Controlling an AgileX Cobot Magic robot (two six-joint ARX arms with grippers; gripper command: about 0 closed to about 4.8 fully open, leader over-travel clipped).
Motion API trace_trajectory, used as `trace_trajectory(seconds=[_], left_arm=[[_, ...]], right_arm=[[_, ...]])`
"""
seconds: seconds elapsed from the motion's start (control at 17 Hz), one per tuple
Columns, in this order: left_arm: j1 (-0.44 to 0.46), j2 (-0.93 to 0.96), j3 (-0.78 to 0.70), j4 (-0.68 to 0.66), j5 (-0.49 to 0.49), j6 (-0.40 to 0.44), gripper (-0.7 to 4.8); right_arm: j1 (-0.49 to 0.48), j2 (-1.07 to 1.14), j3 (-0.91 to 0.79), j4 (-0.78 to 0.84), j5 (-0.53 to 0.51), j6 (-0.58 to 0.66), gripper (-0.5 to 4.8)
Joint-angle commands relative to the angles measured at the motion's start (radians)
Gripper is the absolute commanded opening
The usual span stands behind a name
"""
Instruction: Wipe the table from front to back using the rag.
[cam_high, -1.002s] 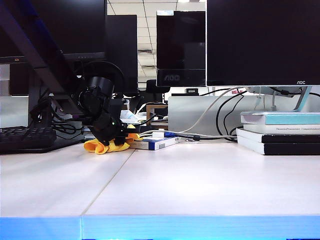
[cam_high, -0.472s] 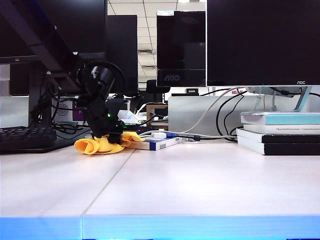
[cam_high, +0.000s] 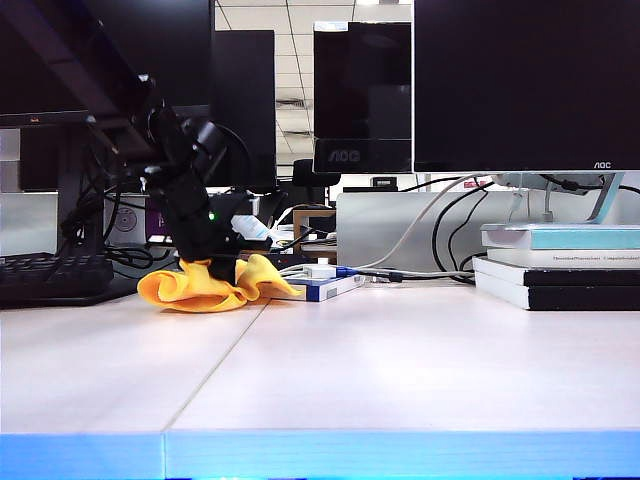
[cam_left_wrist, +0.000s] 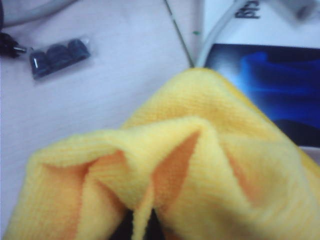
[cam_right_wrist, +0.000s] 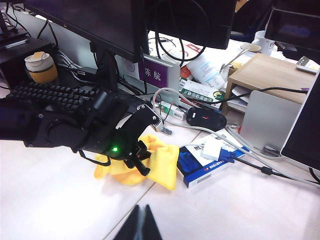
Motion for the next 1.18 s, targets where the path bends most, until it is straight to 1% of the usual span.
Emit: trace_trajectory(seconds=[0.06, 0.29, 0.41, 0.59, 0.71, 0.77, 0.94, 1.06, 1.18], left_arm=[[-0.002, -0.017, 0.000, -0.047, 0.028, 0.004, -0.07], [-0.002, -0.015, -0.001, -0.067, 0.043, 0.012, -0.07], [-0.002, -0.015, -0.001, -0.150, 0.043, 0.026, -0.07], [-0.002, -0.015, -0.001, -0.203, 0.063, 0.031, -0.07], [-0.002, -0.018, -0.001, -0.217, 0.066, 0.031, -0.07], [-0.003, -0.026, -0.001, -0.229, 0.087, 0.030, -0.06], [-0.003, -0.087, -0.001, -0.246, 0.089, 0.029, -0.07], [-0.003, -0.111, 0.000, -0.257, 0.111, 0.029, -0.07], [-0.004, -0.097, -0.002, -0.280, 0.111, 0.029, -0.07]], right_arm=[[0.000, -0.003, 0.006, 0.017, -0.003, 0.001, -0.01], [0.000, -0.004, 0.006, 0.017, -0.003, 0.001, -0.01], [0.000, -0.009, 0.006, 0.019, -0.003, 0.001, -0.01], [0.000, -0.017, 0.006, 0.030, -0.003, 0.001, -0.01], [0.000, -0.019, 0.006, 0.032, -0.003, 0.001, -0.01], [0.000, -0.020, 0.006, 0.031, -0.003, 0.001, -0.01], [0.000, -0.020, 0.006, 0.031, -0.003, 0.001, -0.01], [0.000, -0.020, 0.006, 0.032, -0.003, 0.001, -0.01], [0.000, -0.023, 0.006, 0.035, -0.003, 0.001, -0.01]])
